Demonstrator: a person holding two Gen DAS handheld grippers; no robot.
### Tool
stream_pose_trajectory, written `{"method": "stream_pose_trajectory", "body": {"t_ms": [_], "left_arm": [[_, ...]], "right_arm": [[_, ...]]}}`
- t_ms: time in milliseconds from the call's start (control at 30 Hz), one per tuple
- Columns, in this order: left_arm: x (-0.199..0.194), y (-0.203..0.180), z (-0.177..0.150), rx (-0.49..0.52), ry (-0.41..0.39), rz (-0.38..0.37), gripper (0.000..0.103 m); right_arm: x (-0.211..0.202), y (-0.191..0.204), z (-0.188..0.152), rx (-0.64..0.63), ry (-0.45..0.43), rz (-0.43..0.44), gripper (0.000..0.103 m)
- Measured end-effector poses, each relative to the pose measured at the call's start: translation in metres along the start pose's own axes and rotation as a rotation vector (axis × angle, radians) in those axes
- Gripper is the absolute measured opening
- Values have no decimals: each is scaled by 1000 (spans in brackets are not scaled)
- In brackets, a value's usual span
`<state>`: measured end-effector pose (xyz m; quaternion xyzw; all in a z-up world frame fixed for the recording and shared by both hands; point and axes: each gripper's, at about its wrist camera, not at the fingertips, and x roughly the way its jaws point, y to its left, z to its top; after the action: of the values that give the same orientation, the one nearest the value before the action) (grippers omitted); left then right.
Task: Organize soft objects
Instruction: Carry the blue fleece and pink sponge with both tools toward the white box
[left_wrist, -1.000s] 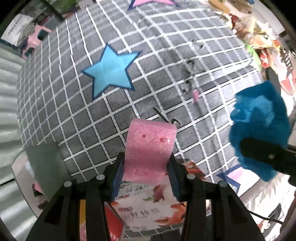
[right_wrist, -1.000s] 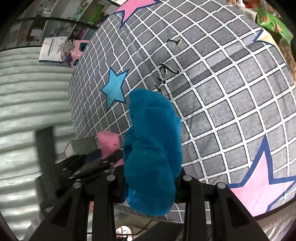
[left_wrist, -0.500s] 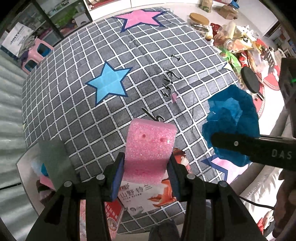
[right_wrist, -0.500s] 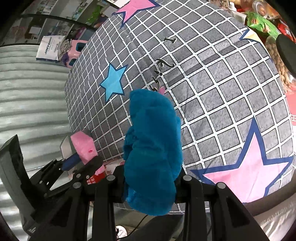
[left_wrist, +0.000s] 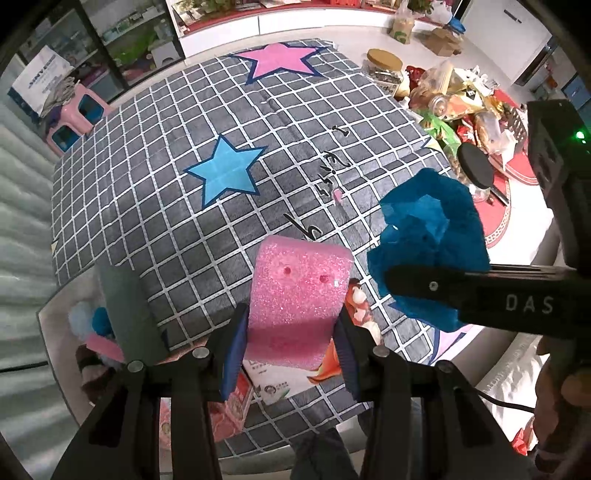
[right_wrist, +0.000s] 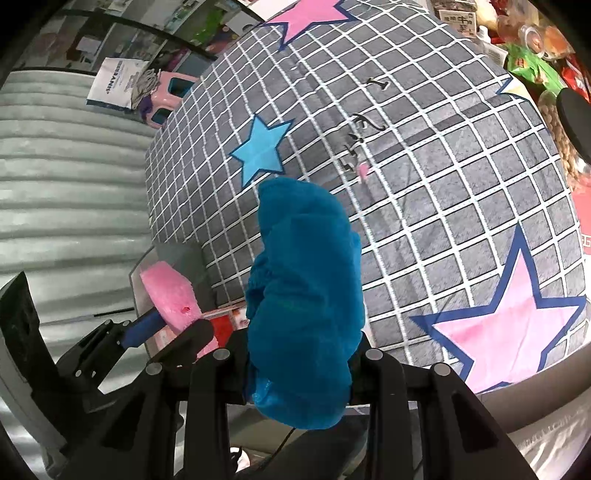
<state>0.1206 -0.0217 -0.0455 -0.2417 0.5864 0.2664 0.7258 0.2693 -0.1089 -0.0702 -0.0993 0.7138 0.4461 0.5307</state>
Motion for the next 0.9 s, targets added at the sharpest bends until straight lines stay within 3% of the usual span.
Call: {"method": "stream_pose_trajectory", "body": {"t_ms": [900], "left_arm": [[-59, 90, -56, -225, -134, 1, 48]], "right_arm": [[20, 113, -27, -248, 31, -53, 35]]}}
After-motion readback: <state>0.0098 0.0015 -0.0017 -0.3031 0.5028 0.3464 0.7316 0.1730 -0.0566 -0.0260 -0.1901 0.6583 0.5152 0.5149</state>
